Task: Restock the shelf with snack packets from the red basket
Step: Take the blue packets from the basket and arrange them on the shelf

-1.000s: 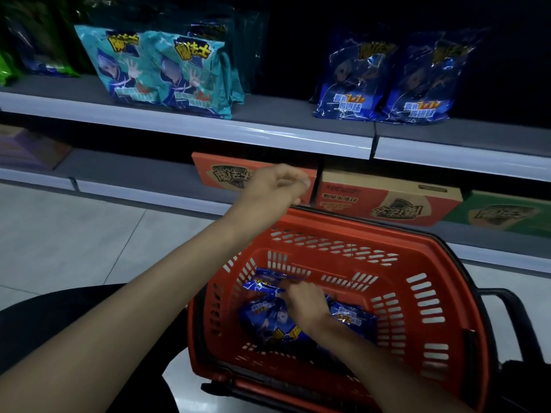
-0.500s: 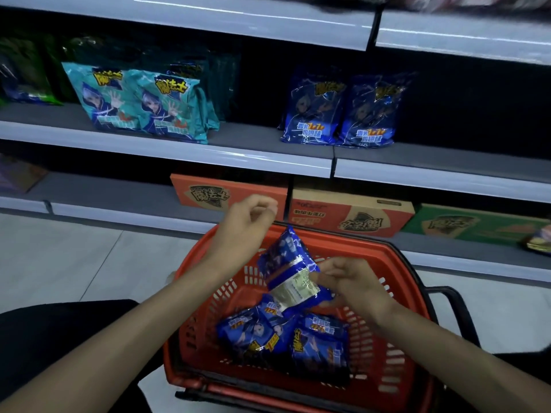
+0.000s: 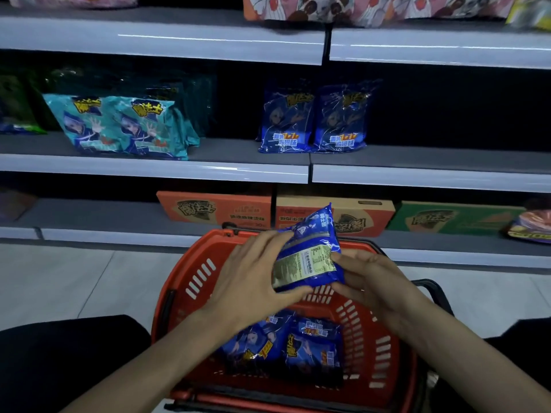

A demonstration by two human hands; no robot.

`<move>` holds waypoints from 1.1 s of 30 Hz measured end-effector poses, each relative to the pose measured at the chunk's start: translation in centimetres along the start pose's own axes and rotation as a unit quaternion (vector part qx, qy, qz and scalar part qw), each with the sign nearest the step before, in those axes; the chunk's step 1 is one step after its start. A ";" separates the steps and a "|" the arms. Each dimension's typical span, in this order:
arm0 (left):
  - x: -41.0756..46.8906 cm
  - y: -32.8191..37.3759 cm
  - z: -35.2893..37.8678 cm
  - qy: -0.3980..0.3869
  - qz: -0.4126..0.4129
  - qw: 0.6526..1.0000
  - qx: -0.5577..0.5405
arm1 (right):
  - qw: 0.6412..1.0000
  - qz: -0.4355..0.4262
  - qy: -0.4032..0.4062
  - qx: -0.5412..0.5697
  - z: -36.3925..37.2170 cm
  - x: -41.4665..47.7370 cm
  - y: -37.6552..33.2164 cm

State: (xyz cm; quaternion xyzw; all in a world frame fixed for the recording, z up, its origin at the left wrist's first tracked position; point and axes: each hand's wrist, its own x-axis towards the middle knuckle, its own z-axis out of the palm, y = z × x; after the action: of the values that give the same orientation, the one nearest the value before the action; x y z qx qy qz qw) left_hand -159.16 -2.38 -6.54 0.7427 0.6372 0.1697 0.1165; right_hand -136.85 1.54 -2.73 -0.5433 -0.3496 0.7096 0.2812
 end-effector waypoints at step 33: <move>1.7 2.4 -0.3 0.013 -0.224 0.778 -0.588 | 0.985 -0.144 0.096 -0.001 -1.4 0.0 -1.5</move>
State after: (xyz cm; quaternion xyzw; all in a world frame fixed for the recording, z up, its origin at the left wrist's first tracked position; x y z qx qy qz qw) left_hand -156.87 -1.05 -5.15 0.3643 0.5634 0.4897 0.5568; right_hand -135.45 2.66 -1.76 -0.5533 -0.3966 0.6053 0.4124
